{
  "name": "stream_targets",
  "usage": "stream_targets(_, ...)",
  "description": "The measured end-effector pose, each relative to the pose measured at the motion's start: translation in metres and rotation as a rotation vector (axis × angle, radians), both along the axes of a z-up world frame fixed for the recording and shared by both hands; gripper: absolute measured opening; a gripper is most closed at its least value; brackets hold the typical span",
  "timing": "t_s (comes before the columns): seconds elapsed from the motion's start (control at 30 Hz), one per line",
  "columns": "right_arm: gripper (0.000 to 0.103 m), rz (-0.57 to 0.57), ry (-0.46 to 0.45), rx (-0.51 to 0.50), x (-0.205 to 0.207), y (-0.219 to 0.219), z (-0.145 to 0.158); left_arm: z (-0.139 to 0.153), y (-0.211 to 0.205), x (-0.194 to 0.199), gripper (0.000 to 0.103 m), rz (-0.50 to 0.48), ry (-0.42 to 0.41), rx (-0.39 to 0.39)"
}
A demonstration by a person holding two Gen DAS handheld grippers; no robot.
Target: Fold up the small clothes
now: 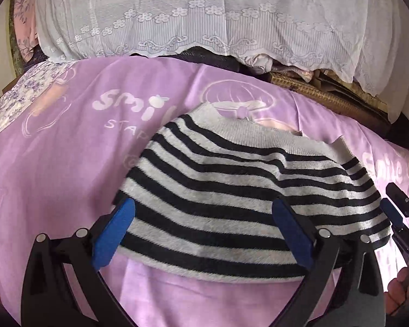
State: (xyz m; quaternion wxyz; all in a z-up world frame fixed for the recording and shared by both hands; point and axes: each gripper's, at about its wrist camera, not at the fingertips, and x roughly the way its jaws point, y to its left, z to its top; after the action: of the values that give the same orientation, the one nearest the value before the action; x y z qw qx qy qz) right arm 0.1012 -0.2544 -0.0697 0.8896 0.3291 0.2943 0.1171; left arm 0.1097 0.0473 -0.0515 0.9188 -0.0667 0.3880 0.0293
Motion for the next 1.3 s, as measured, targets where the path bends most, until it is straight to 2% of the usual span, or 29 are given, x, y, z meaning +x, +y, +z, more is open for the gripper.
stream_targets(0.13, 0.049, 0.045, 0.067, -0.084, 0.02, 0.024, -0.029, -0.041, -0.024, 0.026, 0.099, -0.005, 0.09, 0.098)
stream_targets(0.17, 0.048, 0.057, 0.057, -0.119, 0.022, 0.028, -0.036, -0.052, -0.026, 0.028, 0.099, -0.016, 0.09, 0.118)
stream_targets(0.23, 0.046, 0.055, 0.052, -0.178, 0.023, 0.035, -0.032, -0.05, -0.028, 0.025, 0.099, -0.021, 0.063, 0.133)
stream_targets(0.3, 0.049, 0.057, 0.033, -0.154, 0.024, 0.037, -0.021, -0.044, -0.025, 0.025, 0.099, -0.021, 0.066, 0.117)
stream_targets(0.4, 0.049, 0.098, -0.006, -0.109, 0.04, 0.043, -0.003, -0.018, -0.021, 0.023, 0.098, -0.037, -0.003, 0.012)
stream_targets(0.5, 0.049, 0.12, 0.022, -0.06, 0.066, 0.047, -0.008, -0.003, -0.032, 0.027, 0.098, -0.052, -0.061, 0.054)
stream_targets(0.57, 0.049, 0.112, 0.086, -0.035, 0.081, 0.044, -0.033, -0.02, -0.041, 0.039, 0.098, -0.075, -0.016, 0.103)
stream_targets(0.6, 0.042, 0.104, 0.073, -0.037, 0.082, 0.041, -0.043, -0.037, -0.043, 0.047, 0.098, -0.079, 0.034, 0.125)
stream_targets(0.63, 0.029, 0.087, 0.069, -0.046, 0.081, 0.038, -0.044, -0.053, -0.043, 0.054, 0.099, -0.084, 0.079, 0.129)
stream_targets(0.67, 0.028, 0.097, 0.081, -0.024, 0.082, 0.036, -0.043, -0.055, -0.041, 0.053, 0.099, -0.083, 0.061, 0.109)
stream_targets(0.77, 0.032, 0.065, 0.054, -0.047, 0.067, 0.034, -0.035, -0.052, -0.039, 0.051, 0.099, -0.084, 0.052, 0.11)
stream_targets(0.83, 0.041, 0.061, 0.031, -0.077, 0.051, 0.037, -0.026, -0.049, -0.037, 0.045, 0.099, -0.081, 0.038, 0.104)
stream_targets(0.93, 0.042, 0.079, -0.005, -0.082, 0.024, 0.04, -0.016, -0.04, -0.029, 0.033, 0.099, -0.054, 0.007, 0.08)
stream_targets(1.03, 0.042, 0.087, 0.0, -0.12, -0.002, 0.045, -0.018, -0.037, -0.024, 0.021, 0.099, -0.04, -0.003, 0.065)
stream_targets(1.17, 0.043, 0.113, 0.033, -0.151, -0.022, 0.047, -0.034, -0.046, -0.027, 0.01, 0.099, -0.035, 0.02, 0.12)
stream_targets(1.3, 0.043, 0.107, 0.033, -0.148, -0.034, 0.044, -0.036, -0.045, -0.03, -0.002, 0.099, -0.035, -0.002, 0.164)
